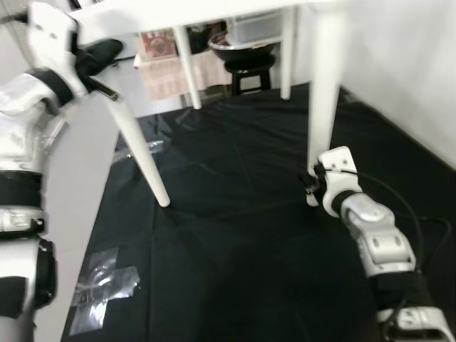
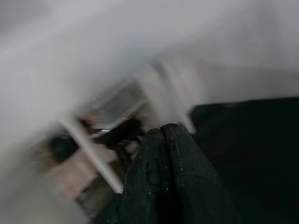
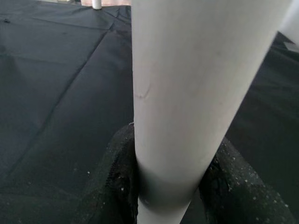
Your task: Building children table
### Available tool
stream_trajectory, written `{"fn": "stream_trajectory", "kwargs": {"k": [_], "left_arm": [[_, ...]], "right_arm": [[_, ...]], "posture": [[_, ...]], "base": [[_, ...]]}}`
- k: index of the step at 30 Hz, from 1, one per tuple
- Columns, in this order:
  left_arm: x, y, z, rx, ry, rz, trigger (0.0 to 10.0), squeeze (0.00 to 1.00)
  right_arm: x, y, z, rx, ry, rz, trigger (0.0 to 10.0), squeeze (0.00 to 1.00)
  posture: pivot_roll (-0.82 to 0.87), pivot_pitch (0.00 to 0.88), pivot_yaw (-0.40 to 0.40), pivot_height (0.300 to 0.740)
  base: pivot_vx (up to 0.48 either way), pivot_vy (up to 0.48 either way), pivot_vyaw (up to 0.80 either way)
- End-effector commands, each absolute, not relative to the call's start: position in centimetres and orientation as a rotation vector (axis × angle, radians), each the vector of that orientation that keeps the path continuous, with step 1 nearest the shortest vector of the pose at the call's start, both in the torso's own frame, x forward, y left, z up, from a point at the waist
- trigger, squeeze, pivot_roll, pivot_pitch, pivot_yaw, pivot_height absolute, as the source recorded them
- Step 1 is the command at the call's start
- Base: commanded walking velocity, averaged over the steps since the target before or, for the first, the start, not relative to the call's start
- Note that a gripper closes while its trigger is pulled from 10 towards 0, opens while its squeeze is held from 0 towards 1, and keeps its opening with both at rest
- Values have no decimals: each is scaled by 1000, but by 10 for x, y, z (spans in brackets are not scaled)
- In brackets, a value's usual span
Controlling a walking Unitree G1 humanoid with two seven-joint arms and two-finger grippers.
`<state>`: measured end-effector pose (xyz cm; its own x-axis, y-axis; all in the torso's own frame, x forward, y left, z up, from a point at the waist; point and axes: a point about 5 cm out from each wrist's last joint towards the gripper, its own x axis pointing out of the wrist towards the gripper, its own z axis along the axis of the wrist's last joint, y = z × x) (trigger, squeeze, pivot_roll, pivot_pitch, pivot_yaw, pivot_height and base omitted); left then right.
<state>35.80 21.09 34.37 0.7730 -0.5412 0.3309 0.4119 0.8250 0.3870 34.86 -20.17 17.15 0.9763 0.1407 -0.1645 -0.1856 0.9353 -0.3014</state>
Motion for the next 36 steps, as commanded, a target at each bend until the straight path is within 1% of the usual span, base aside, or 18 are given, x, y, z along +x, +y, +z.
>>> {"fn": "stream_trajectory", "kwargs": {"k": [1,4,6,10,11,13,15,18,25,27,29,30,31,36], "left_arm": [[356,209,335,285,-422,-549,10000,0],[354,198,319,233,-386,-601,10000,0],[354,198,319,233,-386,-601,10000,0],[351,191,314,212,-378,-623,10000,0],[348,185,309,187,-374,-646,10000,0],[348,185,309,187,-374,-646,10000,0],[341,175,301,145,-364,-681,10000,0],[332,165,286,109,-342,-711,10000,0],[327,162,283,96,-331,-731,10000,0],[325,162,283,94,-330,-740,10000,0],[322,160,284,80,-333,-766,10000,0],[322,160,284,80,-333,-766,10000,0],[318,157,284,66,-332,-802,10000,0],[316,155,284,62,-332,-823,10000,0]], "right_arm": [[351,-183,186,-426,78,220,0,0],[343,-184,183,-421,103,206,0,0],[343,-184,183,-421,103,206,0,0],[336,-184,178,-424,127,215,0,0],[330,-183,172,-427,150,226,0,0],[330,-183,172,-427,150,226,0,0],[322,-182,163,-431,180,232,0,0],[319,-183,159,-419,194,217,0,0],[317,-194,168,-387,176,205,0,0],[312,-193,171,-355,165,242,0,0],[300,-193,174,-309,161,324,0,0],[300,-193,174,-309,161,324,0,0],[289,-199,176,-288,172,358,0,0],[285,-201,177,-279,177,375,0,0]], "posture": [[-125,36,118,740],[-124,40,120,740],[-124,40,120,740],[-123,39,121,740],[-127,37,123,740],[-127,37,123,740],[-134,35,127,740],[-137,30,126,740],[-138,25,124,740],[-141,25,127,740],[-150,25,131,740],[-150,25,131,740],[-158,25,134,740],[-163,22,135,740]], "base": [[0,0,0],[0,0,0],[0,0,0],[0,0,0],[0,0,0],[0,0,0],[0,0,0],[0,0,0],[0,0,0],[0,0,0],[0,0,0],[0,0,0],[0,0,0],[0,0,0]]}}
